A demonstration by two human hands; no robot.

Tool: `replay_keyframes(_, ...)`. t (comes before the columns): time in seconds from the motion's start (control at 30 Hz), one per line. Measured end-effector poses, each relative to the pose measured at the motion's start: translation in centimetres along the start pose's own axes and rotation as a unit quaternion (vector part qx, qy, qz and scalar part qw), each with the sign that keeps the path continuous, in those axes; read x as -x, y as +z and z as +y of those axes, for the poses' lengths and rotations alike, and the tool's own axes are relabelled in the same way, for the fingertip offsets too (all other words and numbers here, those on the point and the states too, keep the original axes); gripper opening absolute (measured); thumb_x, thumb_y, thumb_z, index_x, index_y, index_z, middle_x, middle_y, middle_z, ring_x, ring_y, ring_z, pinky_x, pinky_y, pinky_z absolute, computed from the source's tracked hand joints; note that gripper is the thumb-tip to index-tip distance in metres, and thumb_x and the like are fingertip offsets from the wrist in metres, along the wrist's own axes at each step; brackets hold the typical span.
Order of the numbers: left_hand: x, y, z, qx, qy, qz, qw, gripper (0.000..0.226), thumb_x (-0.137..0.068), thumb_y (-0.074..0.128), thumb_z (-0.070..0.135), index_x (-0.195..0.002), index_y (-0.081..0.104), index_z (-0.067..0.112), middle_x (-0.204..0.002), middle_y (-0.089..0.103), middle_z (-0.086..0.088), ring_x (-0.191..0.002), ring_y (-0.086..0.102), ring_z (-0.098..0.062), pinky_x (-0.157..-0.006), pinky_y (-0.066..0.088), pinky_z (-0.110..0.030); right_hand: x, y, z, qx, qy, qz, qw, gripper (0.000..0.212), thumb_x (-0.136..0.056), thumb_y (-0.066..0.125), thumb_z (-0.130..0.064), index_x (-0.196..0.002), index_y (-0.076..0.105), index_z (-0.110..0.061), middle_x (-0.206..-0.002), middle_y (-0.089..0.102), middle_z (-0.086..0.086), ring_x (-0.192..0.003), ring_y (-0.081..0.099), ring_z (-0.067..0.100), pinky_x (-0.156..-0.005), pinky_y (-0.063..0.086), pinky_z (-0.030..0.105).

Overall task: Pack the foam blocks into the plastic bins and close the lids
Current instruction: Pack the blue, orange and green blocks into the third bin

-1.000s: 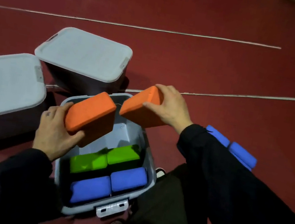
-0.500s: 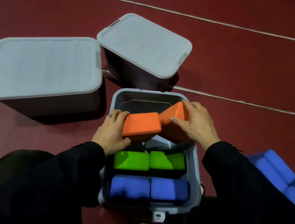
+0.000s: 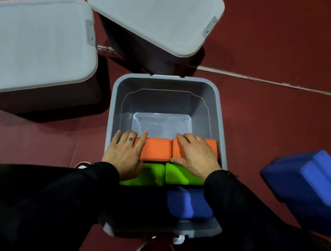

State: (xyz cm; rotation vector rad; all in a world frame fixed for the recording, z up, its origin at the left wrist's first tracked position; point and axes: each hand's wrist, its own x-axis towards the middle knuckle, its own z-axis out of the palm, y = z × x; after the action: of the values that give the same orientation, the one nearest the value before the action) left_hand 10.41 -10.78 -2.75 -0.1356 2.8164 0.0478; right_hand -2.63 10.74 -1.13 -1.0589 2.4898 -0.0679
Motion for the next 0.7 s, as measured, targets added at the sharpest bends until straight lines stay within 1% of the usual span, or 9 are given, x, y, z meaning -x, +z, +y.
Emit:
replay_keyframes(0.1,-1.6,1.0,0.9,0.031,-0.004,-0.048,0.998,0.088,-0.090,0.038,0.044,-0.159,0.003,0.004,-0.166,0.016,-0.017,-0.154,0.009,-0.036,-0.124,0.013,-0.055,-0.5,2.1,1.2,-0.029,-0.004,-0.005,1.000,0.090,-0.092,0.059,-0.064,-0.160,0.027,-0.014,-0.164,0.033,0.010,-0.152,0.027,0.030,-0.125,0.019,0.041)
replay_keyframes(0.2,-2.1,3.0,0.8,0.083,-0.058,-0.078,0.992,0.097,-0.084,0.026,0.059,-0.159,0.002,0.003,-0.168,0.007,-0.017,-0.155,0.003,-0.034,-0.122,0.018,-0.055,-0.8,4.0,0.8,-0.025,-0.031,-0.029,0.999,0.099,-0.089,0.052,-0.072,-0.163,0.016,-0.017,-0.170,0.012,0.012,-0.158,0.007,0.029,-0.128,0.004,0.042)
replay_keyframes(0.3,-2.4,4.7,0.5,0.082,-0.064,-0.067,0.992,0.104,-0.079,0.020,0.065,-0.159,0.002,0.003,-0.168,0.002,-0.017,-0.155,0.001,-0.034,-0.121,0.018,-0.058,-0.8,6.3,-0.3,0.005,-0.012,0.000,1.000,0.109,-0.081,0.043,-0.082,-0.162,0.019,-0.014,-0.168,0.012,0.020,-0.157,0.008,0.037,-0.127,0.008,0.052)
replay_keyframes(0.37,-3.3,3.9,0.6,0.048,-0.068,-0.095,0.992,0.103,-0.081,0.023,0.066,-0.159,-0.003,0.004,-0.168,-0.004,-0.016,-0.155,-0.004,-0.033,-0.122,0.009,-0.061,-1.4,6.1,-0.3,0.025,-0.001,-0.017,1.000,0.114,-0.077,0.039,-0.086,-0.162,0.020,-0.013,-0.167,0.015,0.022,-0.156,0.012,0.040,-0.126,0.010,0.054)
replay_keyframes(0.47,-4.9,1.1,2.0,0.002,-0.021,-0.085,0.996,0.092,-0.090,0.037,0.058,-0.160,0.000,0.010,-0.168,-0.007,-0.014,-0.155,-0.009,-0.035,-0.119,-0.002,-0.068,-2.3,2.5,0.1,-0.071,0.020,-0.074,0.994,0.101,-0.084,0.046,-0.081,-0.163,0.018,-0.024,-0.170,0.007,0.015,-0.157,0.003,0.033,-0.127,0.005,0.049)
replay_keyframes(0.53,-6.0,-1.6,4.7,0.033,0.033,-0.039,0.998,0.080,-0.095,0.042,0.048,-0.161,0.011,0.014,-0.169,0.003,-0.013,-0.156,0.001,-0.034,-0.122,0.005,-0.063,-2.2,-1.0,1.4,-0.151,0.040,-0.059,0.986,0.075,-0.091,0.049,-0.069,-0.156,0.035,-0.032,-0.168,0.022,0.004,-0.155,0.019,0.026,-0.123,0.022,0.047)
replay_keyframes(0.6,-7.3,-4.5,8.7,0.105,0.071,-0.013,0.992,0.074,-0.096,0.048,0.039,-0.159,0.020,0.014,-0.167,0.016,-0.014,-0.154,0.014,-0.032,-0.123,0.017,-0.053,-0.5,-4.2,3.9,-0.156,0.062,0.040,0.985,0.049,-0.096,0.049,-0.055,-0.138,0.058,-0.032,-0.149,0.052,-0.005,-0.137,0.049,0.022,-0.104,0.046,0.042)
replay_keyframes(0.67,-8.7,-7.4,13.2,0.151,0.125,0.033,0.980,0.072,-0.089,0.056,0.029,-0.154,0.030,0.012,-0.161,0.031,-0.018,-0.148,0.030,-0.035,-0.118,0.031,-0.050,2.5,-7.1,7.7,-0.138,0.103,0.118,0.978,0.032,-0.097,0.050,-0.046,-0.118,0.067,-0.029,-0.122,0.065,-0.005,-0.115,0.062,0.025,-0.085,0.050,0.038)
replay_keyframes(0.7,-9.4,-8.8,15.6,0.156,0.154,0.051,0.974,0.073,-0.086,0.059,0.027,-0.152,0.034,0.011,-0.158,0.035,-0.019,-0.143,0.036,-0.036,-0.115,0.037,-0.050,4.4,-8.3,10.0,-0.138,0.132,0.147,0.971,0.029,-0.097,0.051,-0.044,-0.115,0.068,-0.029,-0.117,0.066,-0.005,-0.111,0.063,0.026,-0.082,0.050,0.038)
